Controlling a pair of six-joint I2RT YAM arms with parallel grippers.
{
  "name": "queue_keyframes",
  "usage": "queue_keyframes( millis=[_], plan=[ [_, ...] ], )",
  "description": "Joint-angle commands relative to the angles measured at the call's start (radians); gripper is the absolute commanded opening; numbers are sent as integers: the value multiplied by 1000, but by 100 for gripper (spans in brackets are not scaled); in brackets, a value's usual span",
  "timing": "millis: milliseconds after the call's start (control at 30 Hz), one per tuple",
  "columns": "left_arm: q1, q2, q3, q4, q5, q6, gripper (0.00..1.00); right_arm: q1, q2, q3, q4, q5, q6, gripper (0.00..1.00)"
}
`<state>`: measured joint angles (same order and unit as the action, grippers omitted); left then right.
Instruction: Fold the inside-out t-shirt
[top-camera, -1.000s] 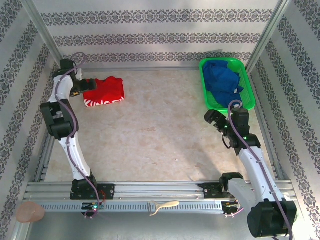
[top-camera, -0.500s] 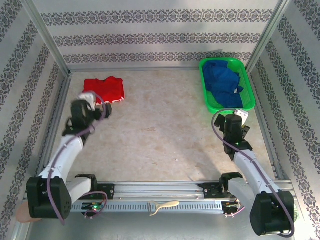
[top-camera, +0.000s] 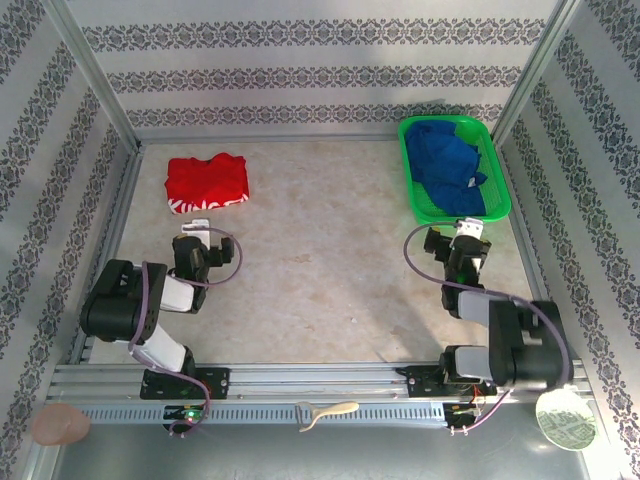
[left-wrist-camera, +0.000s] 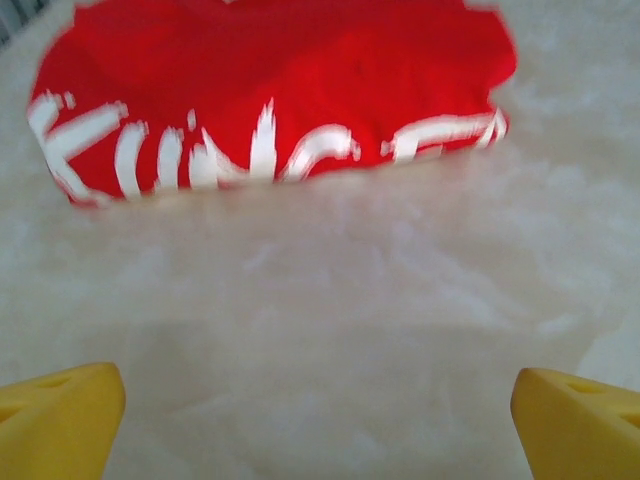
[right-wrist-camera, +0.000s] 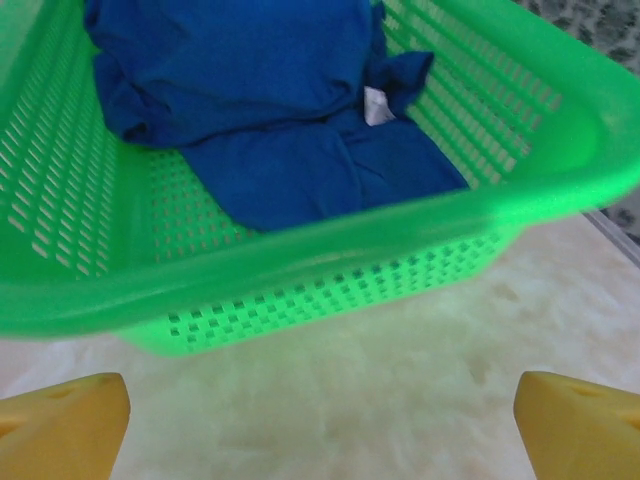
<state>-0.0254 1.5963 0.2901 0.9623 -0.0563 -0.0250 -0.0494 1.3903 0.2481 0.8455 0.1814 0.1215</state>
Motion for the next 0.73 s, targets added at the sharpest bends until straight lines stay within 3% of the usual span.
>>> queue_keyframes(
  millis=[0, 67, 133, 200, 267, 433, 500, 700],
  plan=[
    [19, 16, 43, 124, 42, 30, 99, 39, 197, 21, 378, -145, -51, 98],
    [22, -17, 87, -31, 32, 16, 99, 38, 101, 123, 35, -158, -56, 98],
    [25, 6, 96, 6, 39, 19, 99, 35, 161, 115, 161, -158, -48, 98],
    [25, -6, 104, -34, 42, 15, 99, 51, 124, 130, 65, -124, -70, 98],
    [26, 4, 98, -4, 42, 19, 99, 79, 137, 117, 117, -48, -76, 98],
    [25, 2, 100, -12, 41, 18, 99, 100, 138, 122, 107, -42, -101, 98],
    [25, 0, 101, -18, 39, 19, 99, 62, 147, 138, 88, -121, -77, 98],
    [25, 1, 96, -6, 27, 16, 99, 103, 131, 111, 116, -72, -119, 98]
  ],
)
